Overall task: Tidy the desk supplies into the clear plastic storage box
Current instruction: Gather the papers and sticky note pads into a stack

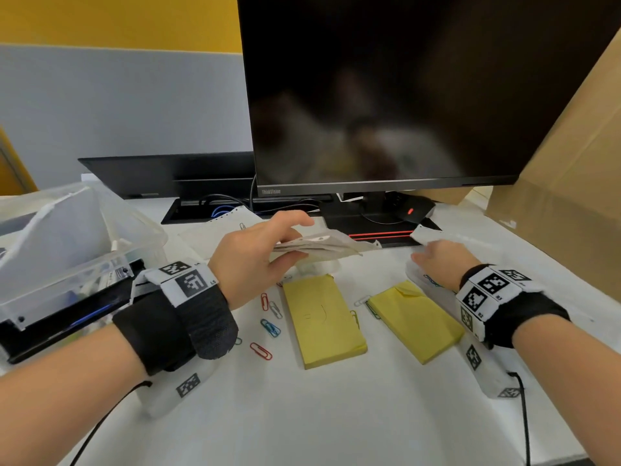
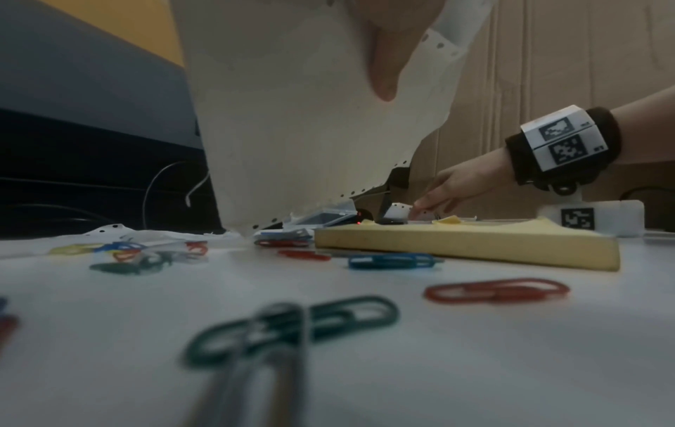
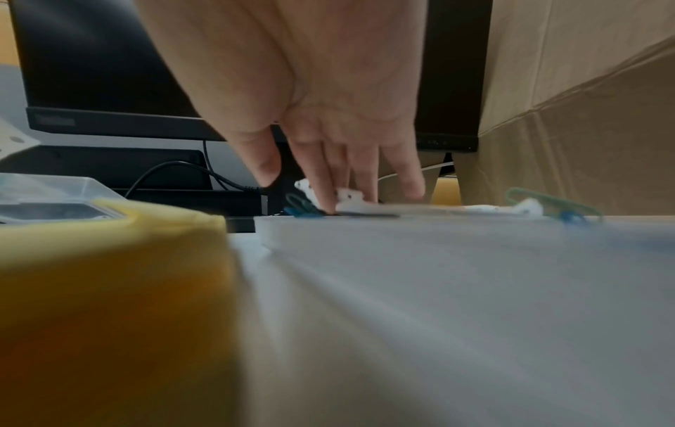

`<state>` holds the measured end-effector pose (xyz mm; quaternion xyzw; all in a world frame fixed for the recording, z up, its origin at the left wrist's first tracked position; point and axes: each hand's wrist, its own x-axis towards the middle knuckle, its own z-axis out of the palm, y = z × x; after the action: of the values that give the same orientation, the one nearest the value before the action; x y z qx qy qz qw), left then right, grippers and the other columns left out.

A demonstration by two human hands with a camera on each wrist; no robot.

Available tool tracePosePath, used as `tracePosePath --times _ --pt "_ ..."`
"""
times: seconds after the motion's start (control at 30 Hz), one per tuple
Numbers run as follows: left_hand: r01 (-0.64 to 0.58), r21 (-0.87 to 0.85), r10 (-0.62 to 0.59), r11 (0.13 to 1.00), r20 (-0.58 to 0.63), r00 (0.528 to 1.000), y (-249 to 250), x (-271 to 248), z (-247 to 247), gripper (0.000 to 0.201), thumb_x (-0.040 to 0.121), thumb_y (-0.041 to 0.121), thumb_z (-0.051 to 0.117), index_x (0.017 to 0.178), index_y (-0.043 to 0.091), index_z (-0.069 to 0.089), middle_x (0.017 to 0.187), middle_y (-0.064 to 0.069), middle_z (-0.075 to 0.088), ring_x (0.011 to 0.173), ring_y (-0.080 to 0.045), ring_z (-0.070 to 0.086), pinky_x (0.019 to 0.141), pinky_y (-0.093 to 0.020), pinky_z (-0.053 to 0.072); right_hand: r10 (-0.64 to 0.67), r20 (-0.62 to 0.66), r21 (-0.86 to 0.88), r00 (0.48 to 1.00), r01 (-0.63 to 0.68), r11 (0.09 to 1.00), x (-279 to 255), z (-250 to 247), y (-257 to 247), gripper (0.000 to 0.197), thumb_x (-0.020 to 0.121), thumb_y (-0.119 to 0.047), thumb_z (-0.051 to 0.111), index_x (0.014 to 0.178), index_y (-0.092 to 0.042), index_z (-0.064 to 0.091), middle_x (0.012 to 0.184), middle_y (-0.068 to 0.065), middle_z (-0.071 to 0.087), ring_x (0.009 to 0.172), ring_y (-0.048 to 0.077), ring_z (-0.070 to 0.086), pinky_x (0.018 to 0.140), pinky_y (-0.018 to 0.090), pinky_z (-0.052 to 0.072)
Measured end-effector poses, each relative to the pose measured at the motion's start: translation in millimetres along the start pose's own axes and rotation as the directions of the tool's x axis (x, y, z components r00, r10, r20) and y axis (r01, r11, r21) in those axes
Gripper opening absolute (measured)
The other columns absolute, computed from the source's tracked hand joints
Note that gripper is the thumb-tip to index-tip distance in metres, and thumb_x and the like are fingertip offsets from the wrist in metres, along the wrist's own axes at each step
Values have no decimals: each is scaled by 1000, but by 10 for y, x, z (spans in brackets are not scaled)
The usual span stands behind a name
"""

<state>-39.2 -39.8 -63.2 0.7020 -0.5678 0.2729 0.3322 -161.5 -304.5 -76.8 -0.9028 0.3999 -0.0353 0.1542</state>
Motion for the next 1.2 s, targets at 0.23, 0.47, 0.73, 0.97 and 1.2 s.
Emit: tracePosePath --times 0.23,0.47,0.73,0.97,1.2 --pt "-153 15 151 988 118 982 49 -2 -63 9 84 22 50 93 24 48 79 -2 65 77 -9 48 65 -24 42 -212 -606 143 767 367 919 -294 -257 -20 33 85 -5 57 117 -10 59 124 11 57 118 27 48 104 24 29" --pt "460 -537 -416 707 210 885 318 272 -248 21 88 24 59 109 20 59 99 10 67 83 6 64 73 -10 53 -260 -724 351 640 665 660 -677 -424 -338 23 85 0 57 93 -20 64 100 2 58 84 7 50 75 1 37" --pt "641 -737 -649 216 382 658 413 455 -80 34 97 21 44 129 9 50 124 -7 61 105 -21 63 83 -24 54 -266 -515 772 815 576 269 -910 -242 -731 28 98 -21 39 119 -26 56 118 -5 63 110 10 59 90 29 50" --pt "687 -601 -749 409 210 629 282 492 57 34 92 35 52 111 7 57 115 -9 65 103 -24 63 85 -36 53 -402 -509 651 761 646 399 -879 -95 -715 82 83 3 57 146 -31 16 135 -24 40 121 -14 41 98 12 39" --pt "886 -268 -924 380 -73 374 -364 413 -74 32 92 10 48 122 0 48 120 -21 59 113 -33 55 91 -33 43 -153 -601 628 784 582 517 -741 -75 -666 85 87 7 45 145 -42 8 144 -13 36 120 2 44 86 -1 35"
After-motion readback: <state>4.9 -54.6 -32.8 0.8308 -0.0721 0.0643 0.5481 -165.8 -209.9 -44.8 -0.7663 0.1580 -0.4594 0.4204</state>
